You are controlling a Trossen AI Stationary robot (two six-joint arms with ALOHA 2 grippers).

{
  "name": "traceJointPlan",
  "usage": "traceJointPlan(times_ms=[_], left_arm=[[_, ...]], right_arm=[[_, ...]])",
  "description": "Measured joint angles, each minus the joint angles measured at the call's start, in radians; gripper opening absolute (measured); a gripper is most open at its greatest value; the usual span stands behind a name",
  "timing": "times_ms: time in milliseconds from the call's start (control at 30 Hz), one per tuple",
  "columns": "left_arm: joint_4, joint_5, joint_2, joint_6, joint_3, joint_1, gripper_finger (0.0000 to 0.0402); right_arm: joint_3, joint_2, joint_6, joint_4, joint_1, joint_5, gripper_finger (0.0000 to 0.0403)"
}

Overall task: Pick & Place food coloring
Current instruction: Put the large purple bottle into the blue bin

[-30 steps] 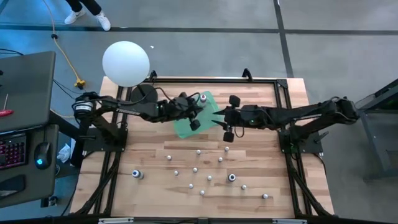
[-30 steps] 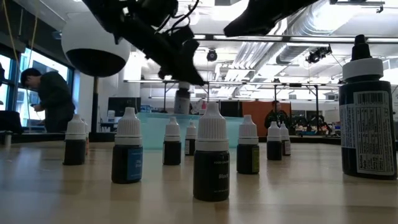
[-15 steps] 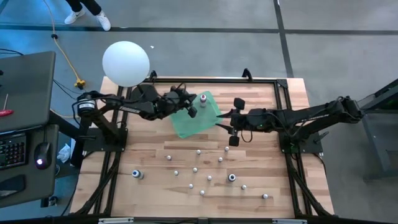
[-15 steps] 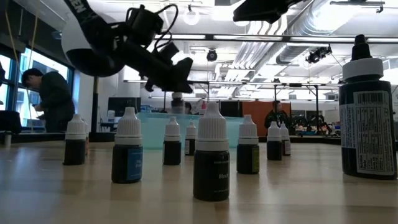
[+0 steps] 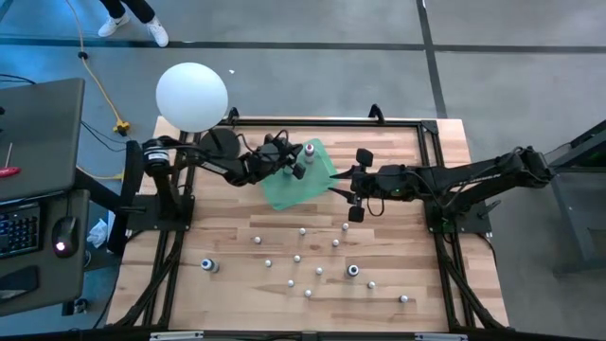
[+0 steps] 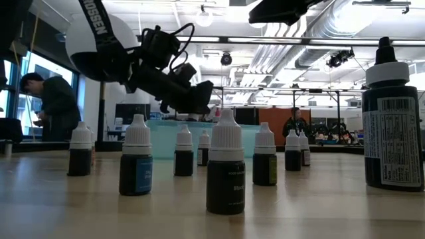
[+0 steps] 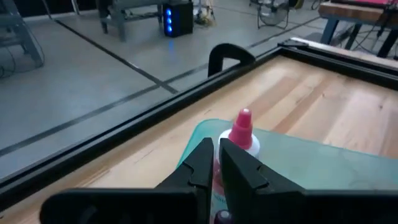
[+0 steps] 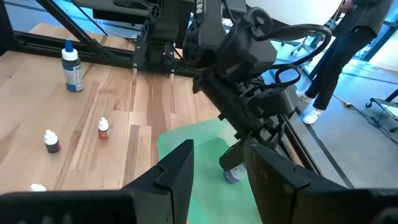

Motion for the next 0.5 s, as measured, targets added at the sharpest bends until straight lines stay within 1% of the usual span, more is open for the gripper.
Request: traceJointPlan(times_ms=[200,267,433,500], left_arm=[[0.013,-0.005,0.000,0.000,-0.001,0.000,0.0038],[0.013,0.003,-0.003,0.000,-0.001,-0.001,0.0049],[0.014,0.060,-0.003,0.002,-0.001,-0.001,0.0086],[0.013,0.064,-0.003,0.003,-0.001,-0.001,0.0101]], right_arm=[[0.000,0.000,0.000,0.000,0.000,0.000,0.0136],[0.000,0.000,0.000,0.000,0.000,0.000,0.0136],[0.000,0.000,0.000,-0.001,0.000,-0.001,0.0136],[0.000,0.000,0.000,-0.001,0.000,-0.001,0.0136]])
